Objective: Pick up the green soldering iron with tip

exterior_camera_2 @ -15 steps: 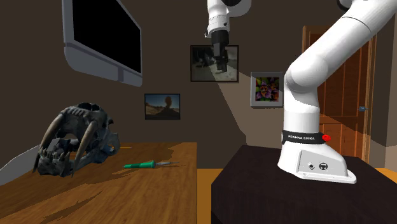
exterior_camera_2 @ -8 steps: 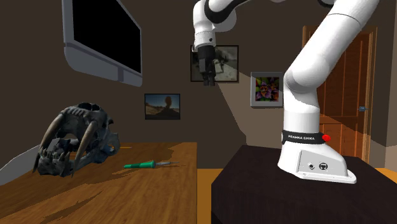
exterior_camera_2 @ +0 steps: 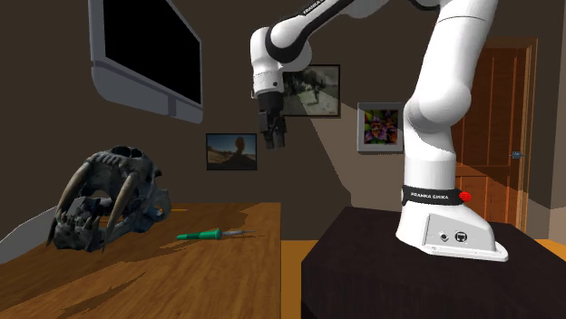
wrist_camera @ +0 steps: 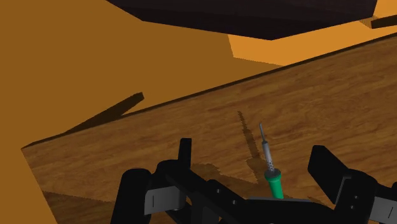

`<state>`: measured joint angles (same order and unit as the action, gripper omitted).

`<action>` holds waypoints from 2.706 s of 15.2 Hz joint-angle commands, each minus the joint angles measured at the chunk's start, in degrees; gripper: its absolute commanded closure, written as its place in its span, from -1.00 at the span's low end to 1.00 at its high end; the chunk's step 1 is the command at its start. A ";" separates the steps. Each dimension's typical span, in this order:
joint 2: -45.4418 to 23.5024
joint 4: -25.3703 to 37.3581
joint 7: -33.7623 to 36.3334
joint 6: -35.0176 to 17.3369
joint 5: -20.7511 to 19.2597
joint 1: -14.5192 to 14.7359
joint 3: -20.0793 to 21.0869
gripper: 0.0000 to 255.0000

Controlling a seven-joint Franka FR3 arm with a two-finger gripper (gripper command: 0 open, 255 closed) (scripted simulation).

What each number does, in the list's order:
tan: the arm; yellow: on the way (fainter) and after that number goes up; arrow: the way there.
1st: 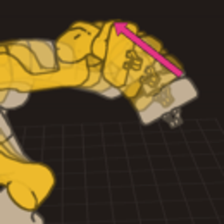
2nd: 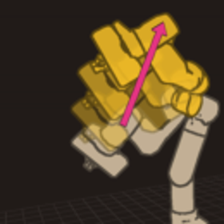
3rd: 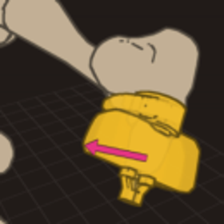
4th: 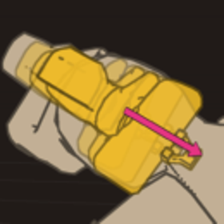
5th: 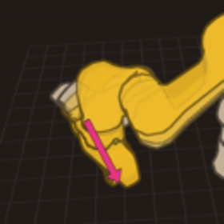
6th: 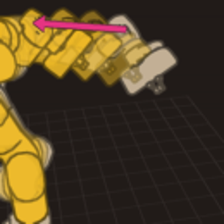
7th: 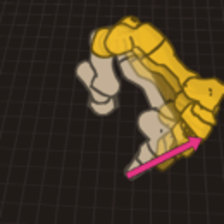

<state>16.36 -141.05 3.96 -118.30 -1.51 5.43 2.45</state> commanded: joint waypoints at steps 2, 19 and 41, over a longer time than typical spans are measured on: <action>-6.96 2.37 1.20 -4.14 0.44 0.67 0.91 -1.00; -45.37 26.36 6.83 -15.88 -0.29 4.96 3.54 -1.00; -49.34 27.27 7.04 -18.90 -0.68 5.26 3.25 1.00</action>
<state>-33.48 -113.64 11.01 -137.55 -2.24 10.70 5.66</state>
